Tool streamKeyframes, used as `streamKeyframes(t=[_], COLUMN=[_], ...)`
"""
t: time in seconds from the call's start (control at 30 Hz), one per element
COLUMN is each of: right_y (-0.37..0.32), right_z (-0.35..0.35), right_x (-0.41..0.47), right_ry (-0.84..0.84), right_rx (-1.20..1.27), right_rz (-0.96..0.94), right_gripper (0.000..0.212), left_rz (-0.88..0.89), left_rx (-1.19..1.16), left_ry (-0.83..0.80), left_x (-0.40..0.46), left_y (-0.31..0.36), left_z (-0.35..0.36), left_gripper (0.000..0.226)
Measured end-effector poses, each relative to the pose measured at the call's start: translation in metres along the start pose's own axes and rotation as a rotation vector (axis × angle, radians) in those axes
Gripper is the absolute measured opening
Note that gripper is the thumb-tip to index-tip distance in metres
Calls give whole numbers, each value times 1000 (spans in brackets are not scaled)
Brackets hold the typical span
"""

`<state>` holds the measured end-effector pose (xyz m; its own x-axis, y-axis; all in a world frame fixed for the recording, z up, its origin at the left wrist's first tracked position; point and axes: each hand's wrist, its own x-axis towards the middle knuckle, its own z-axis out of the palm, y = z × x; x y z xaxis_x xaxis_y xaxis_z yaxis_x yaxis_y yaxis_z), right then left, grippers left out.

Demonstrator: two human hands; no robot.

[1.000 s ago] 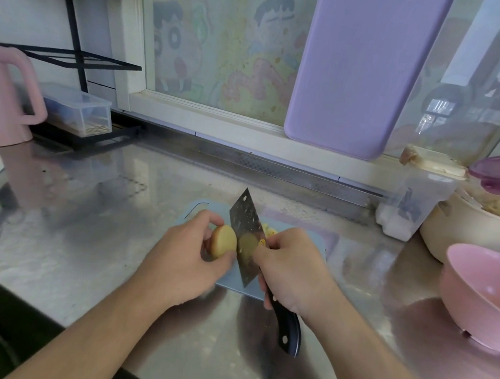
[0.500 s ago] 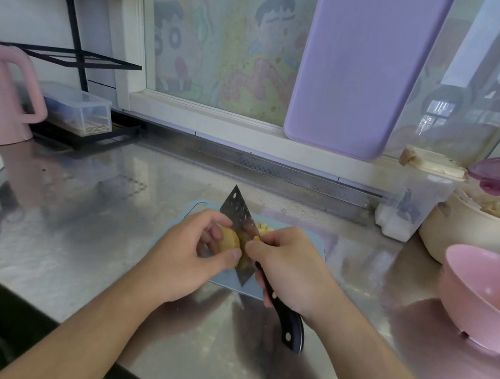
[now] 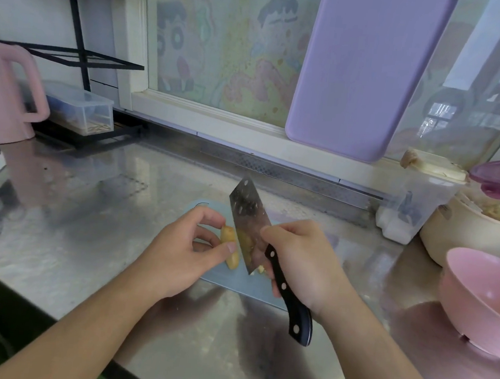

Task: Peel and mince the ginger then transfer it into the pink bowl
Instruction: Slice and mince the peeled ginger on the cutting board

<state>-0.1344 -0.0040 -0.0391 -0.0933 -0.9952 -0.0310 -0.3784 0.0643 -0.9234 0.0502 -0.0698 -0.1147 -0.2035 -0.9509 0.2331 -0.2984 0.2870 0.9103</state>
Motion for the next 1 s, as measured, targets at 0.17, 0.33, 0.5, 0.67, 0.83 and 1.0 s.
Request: streamKeyframes(t=[0.17, 0.33, 0.5, 0.67, 0.83, 1.0], right_y=[-9, -10, -12, -13, -14, -12], right_z=[-1, 2, 1, 2, 2, 5], right_x=[-6, -7, -9, -10, -11, -10], right_ry=[27, 34, 30, 47, 43, 48], right_rx=[53, -16, -33, -77, -96, -137], right_rz=[8, 4, 6, 3, 6, -1], right_gripper=[42, 32, 32, 29, 31, 32], left_rz=[-17, -20, -22, -27, -28, -31], left_rx=[3, 26, 30, 26, 40, 33], left_ry=[10, 12, 20, 22, 21, 20], left_x=[-1, -2, -3, -3, -4, -4], left_y=[2, 4, 5, 5, 6, 7], left_z=[-1, -1, -2, -1, -2, -2], left_gripper=[26, 22, 22, 23, 22, 22])
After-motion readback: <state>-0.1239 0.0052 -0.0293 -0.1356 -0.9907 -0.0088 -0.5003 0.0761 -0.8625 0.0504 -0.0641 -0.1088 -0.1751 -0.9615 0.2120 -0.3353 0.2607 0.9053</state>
